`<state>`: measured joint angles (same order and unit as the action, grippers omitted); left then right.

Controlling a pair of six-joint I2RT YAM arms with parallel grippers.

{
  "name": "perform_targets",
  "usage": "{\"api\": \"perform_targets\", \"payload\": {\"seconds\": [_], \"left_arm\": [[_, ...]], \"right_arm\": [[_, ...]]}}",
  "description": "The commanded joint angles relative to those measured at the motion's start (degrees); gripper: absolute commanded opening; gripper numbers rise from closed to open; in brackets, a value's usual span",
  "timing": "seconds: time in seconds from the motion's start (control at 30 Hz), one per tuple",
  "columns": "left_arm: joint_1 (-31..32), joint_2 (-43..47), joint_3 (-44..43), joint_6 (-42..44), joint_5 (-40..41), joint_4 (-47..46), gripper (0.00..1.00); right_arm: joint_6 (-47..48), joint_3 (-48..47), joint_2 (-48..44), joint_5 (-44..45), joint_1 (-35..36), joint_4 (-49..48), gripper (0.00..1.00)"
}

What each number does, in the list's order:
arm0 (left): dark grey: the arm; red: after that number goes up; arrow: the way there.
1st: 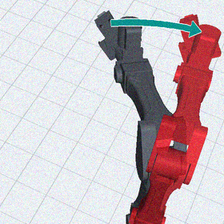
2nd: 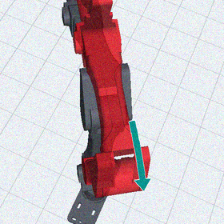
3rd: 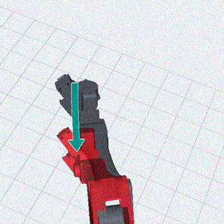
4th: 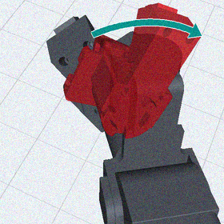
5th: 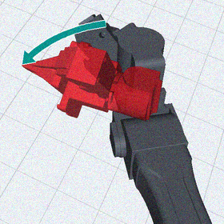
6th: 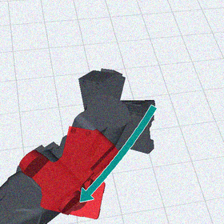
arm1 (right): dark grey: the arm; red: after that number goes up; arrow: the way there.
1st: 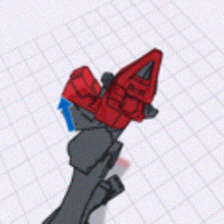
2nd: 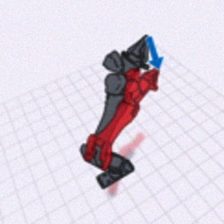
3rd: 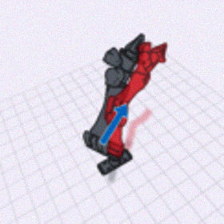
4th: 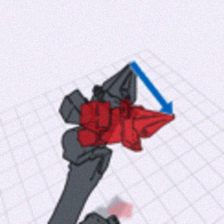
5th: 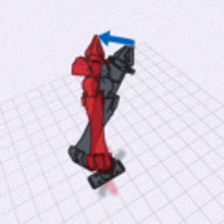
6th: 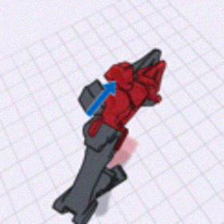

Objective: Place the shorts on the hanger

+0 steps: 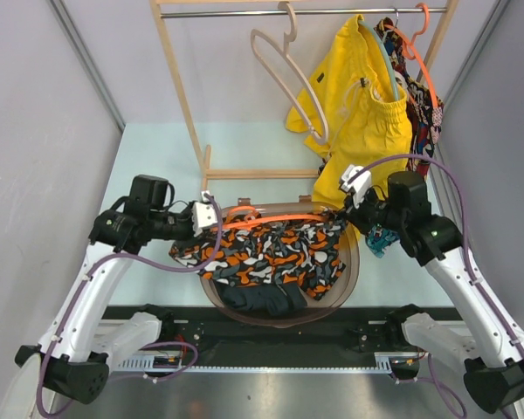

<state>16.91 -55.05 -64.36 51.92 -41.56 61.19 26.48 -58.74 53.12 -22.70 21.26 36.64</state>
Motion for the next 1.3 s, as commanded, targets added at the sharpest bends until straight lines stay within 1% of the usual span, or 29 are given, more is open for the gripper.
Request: {"api": "perform_targets", "payload": {"seconds": [0.0, 0.07, 0.1, 0.2, 0.23, 0.27, 0.3, 0.37, 0.4, 0.47, 0.5, 0.57, 0.63, 0.73, 0.9, 1.03, 1.13, 1.2, 1.27], "left_arm": [[4.77, -1.46, -2.7, -3.4, 4.03, -3.61, 0.0], [8.21, -1.99, -2.44, -6.03, 6.21, -5.54, 0.0], [11.1, -2.6, -2.18, -8.3, 6.58, -7.82, 0.0], [12.97, -3.83, -2.52, -11.04, 5.35, -10.03, 0.0], [12.98, -4.45, -2.7, -11.49, 5.26, -10.38, 0.0], [12.89, -4.54, -2.88, -11.67, 5.18, -10.56, 0.0], [12.98, -4.46, -2.97, -11.67, 5.26, -10.91, 0.0], [12.8, -3.75, -2.62, -11.84, 5.44, -11.44, 0.0], [12.89, -3.58, -2.44, -12.28, 5.44, -11.96, 0.0], [12.89, -3.58, -2.35, -12.98, 5.52, -12.67, 0.0], [12.89, -3.58, -2.35, -13.86, 5.44, -12.93, 0.0], [12.8, -3.58, -2.35, -14.83, 5.53, -14.16, 0.0], [12.89, -3.66, -2.35, -15.45, 5.96, -14.6, 0.0], [12.89, -4.45, -3.23, -14.49, 8.06, -13.56, 0.0], [12.89, -5.07, -3.84, -8.95, 10.71, -8.81, 0.0], [13.15, -7.26, -4.46, -7.89, 12.29, -8.1, 0.0], [13.68, -9.02, -6.13, -6.39, 12.99, -5.91, 0.0], [13.77, -9.38, -6.66, -6.22, 13.35, -5.56, 0.0], [14.47, -9.81, -6.66, -6.74, 13.26, -6.25, 0.0]], "right_arm": [[2.96, -3.31, -1.71, 6.43, 5.1, 1.85, 0.0], [2.26, -4.36, -0.92, 8.62, 8.86, 1.07, 0.0], [2.0, -4.8, -0.57, 9.24, 9.93, 0.89, 0.0], [1.73, -6.64, 0.75, 10.3, 12.49, 0.97, 0.01], [1.73, -7.0, 0.93, 9.52, 12.49, 1.24, 0.04], [1.91, -7.7, 0.93, 9.25, 12.41, 1.85, 0.09], [2.26, -7.79, 0.58, 8.73, 11.97, 2.2, 0.23], [2.96, -8.14, -0.21, 6.02, 11.27, 2.99, 0.39], [3.22, -8.14, -0.74, 4.96, 10.83, 3.08, 0.51], [4.45, -8.14, -2.06, 1.7, 9.6, 3.0, 0.57], [4.72, -8.41, -2.32, 0.91, 9.51, 2.73, 0.62], [5.07, -8.67, -2.5, -1.11, 9.42, 2.12, 0.67], [5.68, -9.11, -1.8, -2.69, 9.77, 1.42, 0.67], [5.95, -9.63, -0.57, -2.17, 10.21, 0.8, 0.67], [7.45, -9.55, 1.8, -3.75, 9.07, 2.12, 0.65], [7.01, -9.64, 4.18, -7.35, 8.71, -0.51, 0.65], [6.92, -9.55, 5.85, -8.76, 8.8, -2.27, 0.61], [7.7, -9.55, 6.99, -10.86, 8.72, -2.28, 0.61], [7.36, -9.64, 7.78, -12.62, 8.98, -3.42, 0.63]]}}
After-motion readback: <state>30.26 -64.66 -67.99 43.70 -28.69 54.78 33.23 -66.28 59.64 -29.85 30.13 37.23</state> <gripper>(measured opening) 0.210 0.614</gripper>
